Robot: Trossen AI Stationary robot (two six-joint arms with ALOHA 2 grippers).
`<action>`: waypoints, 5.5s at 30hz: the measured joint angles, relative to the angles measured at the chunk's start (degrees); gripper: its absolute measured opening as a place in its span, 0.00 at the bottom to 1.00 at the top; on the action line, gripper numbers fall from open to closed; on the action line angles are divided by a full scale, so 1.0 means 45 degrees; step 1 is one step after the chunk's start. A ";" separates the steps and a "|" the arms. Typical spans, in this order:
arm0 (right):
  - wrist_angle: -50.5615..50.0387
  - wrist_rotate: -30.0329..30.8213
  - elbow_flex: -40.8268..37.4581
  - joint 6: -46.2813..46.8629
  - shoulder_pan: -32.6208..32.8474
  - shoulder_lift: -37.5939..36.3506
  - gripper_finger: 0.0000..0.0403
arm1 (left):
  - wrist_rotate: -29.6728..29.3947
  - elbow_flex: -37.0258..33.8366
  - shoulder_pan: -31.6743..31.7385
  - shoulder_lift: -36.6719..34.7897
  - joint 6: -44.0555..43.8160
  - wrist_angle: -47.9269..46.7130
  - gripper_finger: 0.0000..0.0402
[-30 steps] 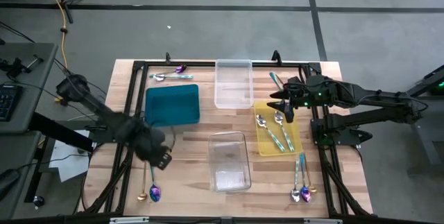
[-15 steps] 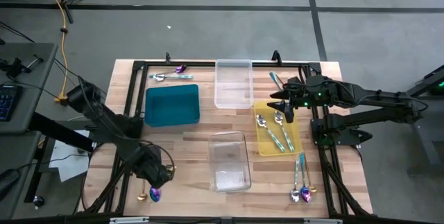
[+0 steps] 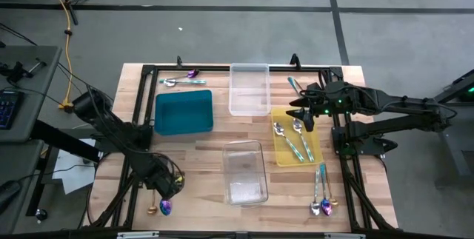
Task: Sort silverware by color (type)
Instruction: Put the violet spoon into the blue transparent bin, then put the white spoon into the yellow bin
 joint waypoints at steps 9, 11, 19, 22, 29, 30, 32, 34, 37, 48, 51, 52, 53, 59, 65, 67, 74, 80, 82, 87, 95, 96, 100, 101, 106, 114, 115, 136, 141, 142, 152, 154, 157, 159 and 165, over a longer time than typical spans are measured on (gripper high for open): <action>-0.0035 -0.0001 0.0000 0.0097 -0.0002 0.0000 0.49 | 0.0356 -0.0001 0.0031 0.0678 0.0099 0.0169 0.34; -0.0035 0.0000 0.0000 0.0097 0.0000 0.0000 0.49 | 0.0725 -0.0001 0.0028 0.0929 0.0093 0.0168 0.34; -0.0035 0.0000 0.0000 0.0097 -0.0002 0.0000 0.49 | 0.0690 0.0038 0.0026 0.1327 0.0170 0.0477 0.31; -0.0035 0.0000 0.0000 0.0097 -0.0003 0.0000 0.49 | 0.0593 0.0038 0.0039 0.1327 0.0334 0.0574 0.22; -0.0035 0.0000 0.0000 0.0097 -0.0001 0.0000 0.49 | 0.0159 -0.0017 0.0026 0.0996 0.0590 0.0718 0.04; -0.0035 0.0000 0.0000 0.0097 -0.0002 0.0000 0.49 | -0.0034 -0.0035 0.0022 0.0831 0.0759 0.0774 0.05; -0.0035 0.0000 0.0000 0.0097 0.0000 0.0000 0.49 | -0.0084 -0.0019 0.0098 0.0334 0.1125 0.0832 0.04; -0.0035 0.0000 0.0000 0.0097 0.0000 0.0000 0.49 | -0.0104 -0.0020 0.0139 -0.0312 0.1767 0.0827 0.02; -0.0035 0.0000 0.0000 0.0097 -0.0003 0.0000 0.49 | -0.0341 0.0146 0.0314 -0.1828 0.3349 0.0822 0.02; 0.0318 0.0000 0.0000 -0.0233 0.0000 -0.0005 0.49 | -0.7526 0.1688 0.3420 -0.8423 1.1305 0.0946 0.02; 0.0657 0.0000 0.0000 -0.0238 -0.0002 -0.0005 0.49 | -0.8413 0.1752 0.5237 -0.9142 1.4560 0.2288 0.02; 0.0778 0.0000 0.0000 -0.0233 -0.0004 -0.0005 0.49 | -0.8371 0.1748 0.5856 -0.9187 1.5610 0.2781 0.02; 0.0874 0.0000 0.0000 -0.0233 -0.0002 -0.0005 0.49 | -0.8211 0.1748 0.6465 -0.9199 1.6617 0.3404 0.02; 0.1462 0.0000 0.0000 -0.0234 -0.0001 -0.0004 0.49 | -0.5323 0.1735 0.9847 -0.8031 2.1846 0.6183 0.02; 0.2514 -0.0005 0.0000 -0.0073 -0.0001 0.0191 0.49 | -0.2313 0.1728 1.2149 -0.6022 2.5699 0.9255 0.02; 0.3131 -0.0005 0.0000 0.0067 -0.0002 0.0401 0.49 | -0.1168 0.1728 1.2634 -0.5379 2.6246 1.0883 0.02; 0.4355 -0.0218 0.0000 -0.0317 -0.0003 0.1346 0.49 | 0.0689 0.1729 1.3009 -0.3971 2.6233 1.3797 0.02; 0.4317 -0.0832 0.0000 -0.0567 0.0000 0.1681 0.49 | 0.0678 0.1728 1.3012 -0.3883 2.6233 1.3740 0.02; 0.4343 -0.0853 0.0000 -0.0573 0.0000 0.1663 0.49 | 0.0651 0.1728 1.3009 -0.3929 2.6233 1.3718 0.02; 0.4359 -0.0853 0.0000 -0.0578 0.0000 0.1556 0.49 | 0.0647 0.1728 1.3009 -0.3959 2.6242 1.3699 0.02; 0.4340 -0.0850 0.0000 -0.0626 0.0000 0.1564 0.49 | 0.0624 0.1733 1.3067 -0.4136 2.6004 1.2474 0.02; 0.4336 -0.0850 0.0000 -0.0627 0.0000 0.1564 0.49 | 0.0586 0.1733 1.3148 -0.4298 2.6004 1.1739 0.02; 0.4336 -0.0845 0.0000 -0.0913 0.0000 0.1564 0.49 | -0.0548 0.1752 1.3405 -0.5059 2.6028 0.7862 0.02; 0.4336 -0.0836 0.0000 -0.0915 -0.0005 0.1564 0.49 | -0.0991 0.1752 1.3464 -0.5228 2.6048 0.6863 0.02; 0.4331 -0.0729 0.0000 -0.0913 -0.0005 0.1564 0.49 | -0.3427 0.1746 1.3838 -0.5521 2.5032 0.1275 0.02; 0.4325 -0.0578 0.0000 -0.0913 -0.0005 0.1574 0.49 | -0.4369 0.1279 1.4299 -0.4478 2.5230 -0.2314 0.02; 0.4322 -0.0530 0.0000 -0.0913 -0.0005 0.1574 0.49 | -0.4281 0.1193 1.4320 -0.4306 2.5237 -0.2363 0.02; 0.4298 -0.0525 0.0000 -0.0910 -0.0005 0.1579 0.49 | -0.3560 0.1019 1.4369 -0.1613 2.6223 -0.2617 0.16; 0.4297 -0.0525 0.0000 -0.0908 -0.0005 0.1579 0.49 | -0.3621 0.1541 1.4369 -0.2243 2.5990 -0.2945 0.20; 0.4294 -0.0525 0.0000 -0.0910 -0.0005 0.1579 0.49 | -0.3646 0.1688 1.4369 -0.2456 2.5928 -0.2940 0.21; 0.4189 -0.0529 0.0000 -0.0821 -0.0005 0.1582 0.49 | -0.3848 0.2617 1.4030 -0.5805 2.4367 0.0073 0.25; 0.4075 -0.0684 0.0000 -0.0795 -0.0005 0.1581 0.49 | -0.3987 0.2617 1.3800 -0.6477 2.4333 0.1164 0.24; 0.3870 -0.1079 0.0000 -0.0773 -0.0005 0.1583 0.49 | -0.4320 0.2617 1.3363 -0.7227 2.4370 0.2639 0.24; 0.3716 -0.1191 0.0000 -0.0675 -0.0002 0.1579 0.49 | -0.4401 0.2617 1.3106 -0.7547 2.4665 0.3496 0.24; 0.3290 -0.1444 0.0000 0.0206 -0.0005 0.1579 0.49 | -0.4420 0.2617 1.2407 -0.7819 2.5359 0.5239 0.24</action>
